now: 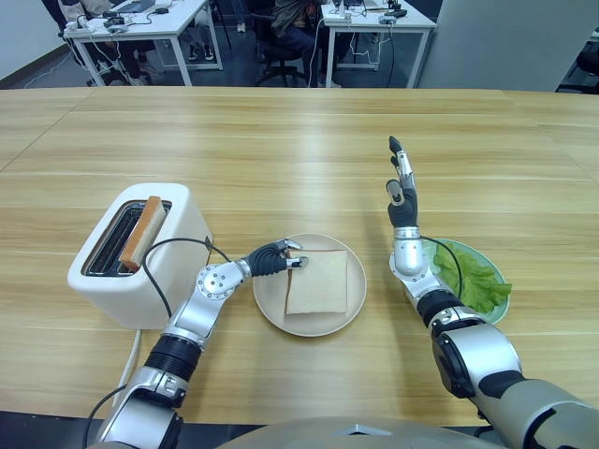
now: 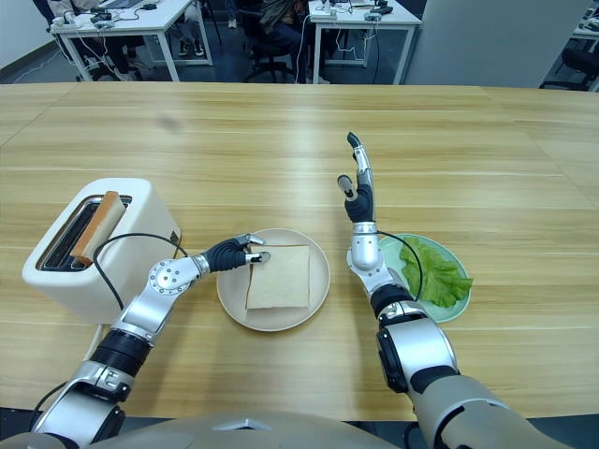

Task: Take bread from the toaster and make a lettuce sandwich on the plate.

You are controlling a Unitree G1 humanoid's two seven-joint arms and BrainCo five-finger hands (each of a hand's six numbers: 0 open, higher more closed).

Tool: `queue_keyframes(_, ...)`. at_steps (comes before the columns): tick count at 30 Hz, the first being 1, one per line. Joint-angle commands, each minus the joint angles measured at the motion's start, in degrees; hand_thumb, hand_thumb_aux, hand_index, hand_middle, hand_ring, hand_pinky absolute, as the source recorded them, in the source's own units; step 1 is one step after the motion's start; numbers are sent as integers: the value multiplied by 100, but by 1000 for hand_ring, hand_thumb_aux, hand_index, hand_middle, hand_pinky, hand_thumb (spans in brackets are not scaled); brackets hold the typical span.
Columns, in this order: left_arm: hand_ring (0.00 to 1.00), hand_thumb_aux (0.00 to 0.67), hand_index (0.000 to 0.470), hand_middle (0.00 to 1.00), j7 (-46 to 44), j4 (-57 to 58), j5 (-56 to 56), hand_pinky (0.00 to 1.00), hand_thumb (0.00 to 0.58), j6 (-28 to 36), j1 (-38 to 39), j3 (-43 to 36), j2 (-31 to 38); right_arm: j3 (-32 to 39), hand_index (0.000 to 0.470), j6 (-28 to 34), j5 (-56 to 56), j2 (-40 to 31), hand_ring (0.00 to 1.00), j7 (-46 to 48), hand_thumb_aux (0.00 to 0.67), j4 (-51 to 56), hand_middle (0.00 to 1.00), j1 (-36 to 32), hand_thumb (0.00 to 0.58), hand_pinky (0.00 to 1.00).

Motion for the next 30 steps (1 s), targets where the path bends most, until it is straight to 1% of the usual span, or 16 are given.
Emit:
queue_keyframes(1, 1000, 670, 460, 1000, 118, 212, 190, 1000, 580, -105, -36, -102, 6, 43, 0, -63, -30, 7, 0, 38, 0, -19, 0, 7, 0, 0)
queue_keyframes(7, 1000, 670, 460, 1000, 241, 397, 388, 1000, 580, -322, -185, -134, 45, 62, 0, -104, -26, -4, 0, 84, 0, -11, 0, 23, 0, 0)
queue_keyframes(8, 1000, 441, 303, 1000, 302, 415, 465, 1000, 512, -396, -221, -131, 76, 61, 0, -108, -22, -4, 0, 93, 0, -9, 0, 23, 0, 0)
queue_keyframes(9, 1000, 0, 0, 1000, 348, 439, 486, 1000, 0, -447, -251, -104, 84, 61, 0, -114, -14, -3, 0, 115, 0, -5, 0, 25, 0, 0)
queue_keyframes(16, 1000, 0, 0, 1000, 796, 479, 1012, 1000, 0, -778, -438, -139, 313, 81, 0, -151, -24, 16, 0, 210, 0, -9, 0, 41, 0, 0)
queue_keyframes(19, 1000, 0, 0, 1000, 1004, 325, 1276, 1000, 0, -934, -474, -161, 441, 81, 0, -154, -22, 18, 0, 236, 0, -3, 0, 34, 0, 0)
queue_keyframes(23, 1000, 0, 0, 1000, 1322, 6, 1825, 1000, 0, -967, -515, -195, 719, 71, 0, -164, -16, 14, 0, 262, 0, -7, 0, 36, 0, 0)
queue_keyframes(26, 1000, 0, 0, 1000, 1610, -447, 2480, 1000, 0, -763, -490, -170, 1041, 63, 0, -173, -13, 12, 0, 273, 0, -7, 0, 42, 0, 0)
queue_keyframes(30, 1000, 0, 0, 1000, 2070, -1265, 3731, 1000, 0, -164, -401, -16, 1644, 60, 0, -189, -14, 5, 0, 278, 0, -11, 0, 39, 0, 0)
